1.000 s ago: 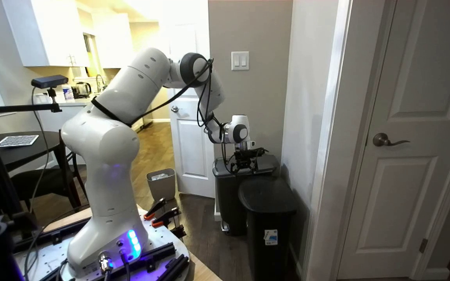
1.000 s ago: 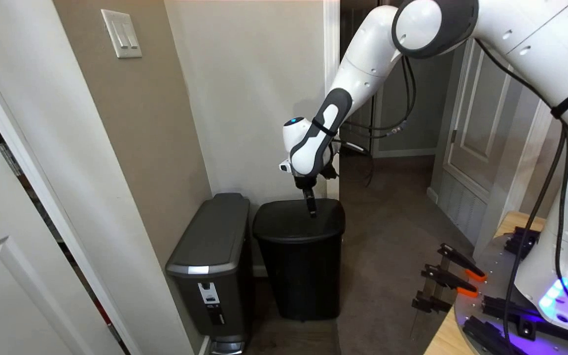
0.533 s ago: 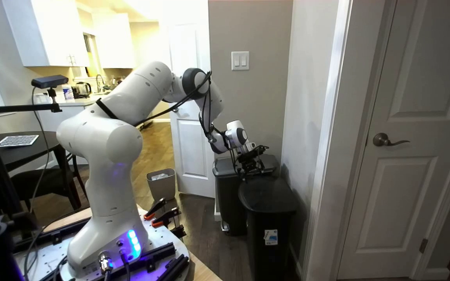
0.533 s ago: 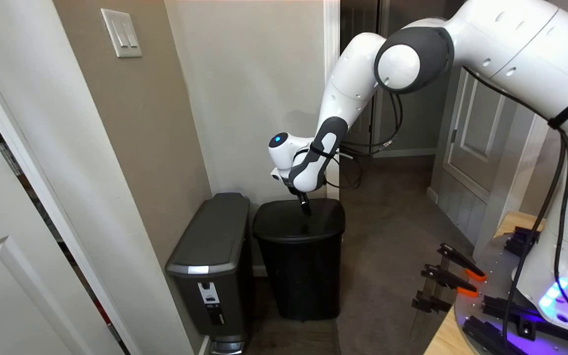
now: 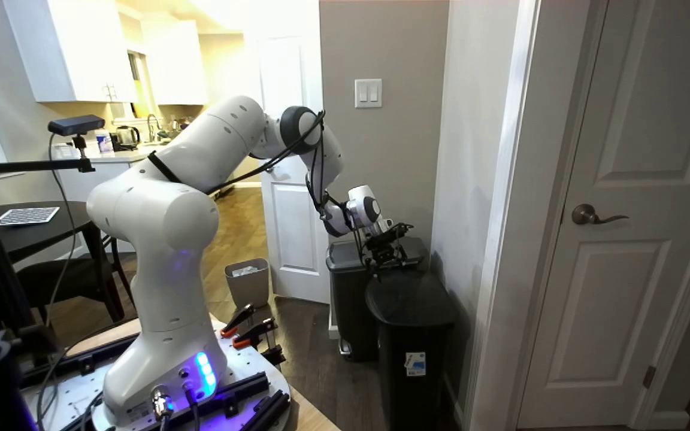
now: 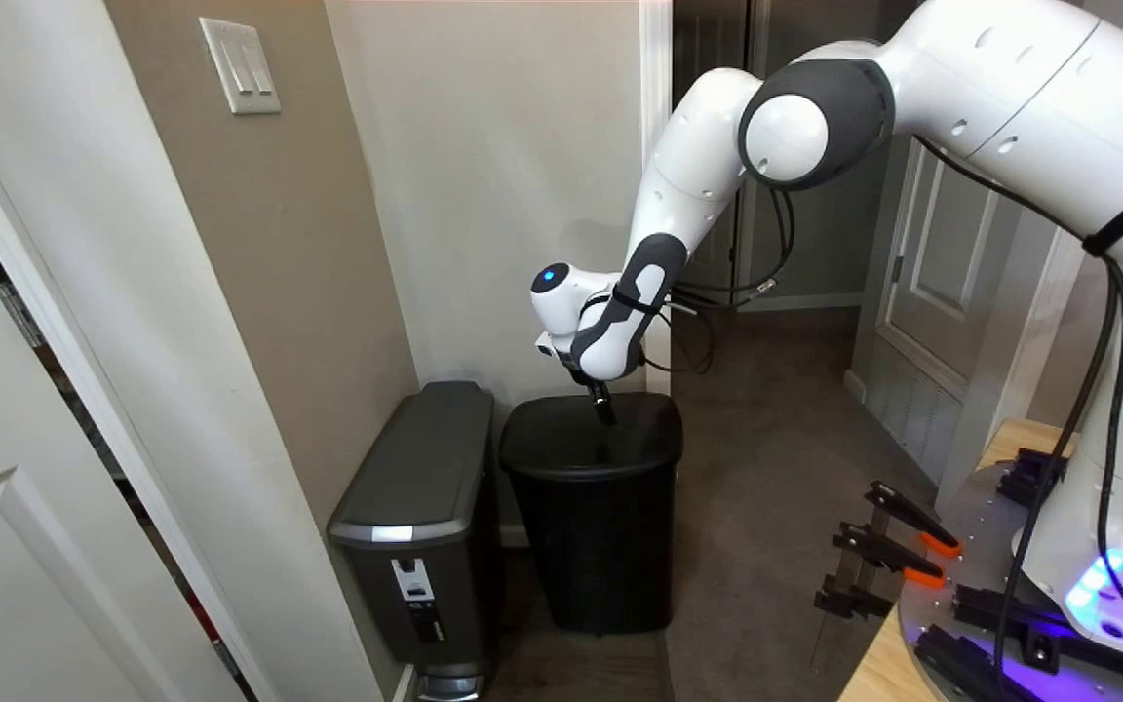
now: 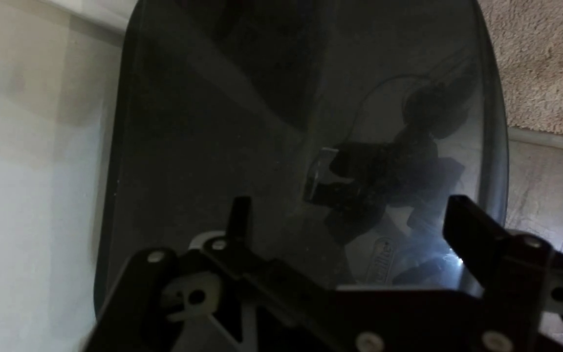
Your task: Open the lid on the black bin.
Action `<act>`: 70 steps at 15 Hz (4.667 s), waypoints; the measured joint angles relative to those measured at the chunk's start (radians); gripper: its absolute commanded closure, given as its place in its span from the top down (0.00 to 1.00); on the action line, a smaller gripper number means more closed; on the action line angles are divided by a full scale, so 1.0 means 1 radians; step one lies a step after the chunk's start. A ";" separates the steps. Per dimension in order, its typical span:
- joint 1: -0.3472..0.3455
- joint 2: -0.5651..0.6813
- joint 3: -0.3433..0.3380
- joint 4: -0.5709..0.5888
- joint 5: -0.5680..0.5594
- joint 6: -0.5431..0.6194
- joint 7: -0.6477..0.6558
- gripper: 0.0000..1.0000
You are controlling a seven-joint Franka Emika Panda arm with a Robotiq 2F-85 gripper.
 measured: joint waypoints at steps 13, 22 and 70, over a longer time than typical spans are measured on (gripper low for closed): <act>0.114 0.127 0.016 0.047 -0.174 0.000 0.177 1.00; 0.151 0.267 0.029 0.186 -0.178 -0.069 0.183 1.00; 0.096 -0.022 -0.003 -0.058 -0.693 -0.148 0.747 1.00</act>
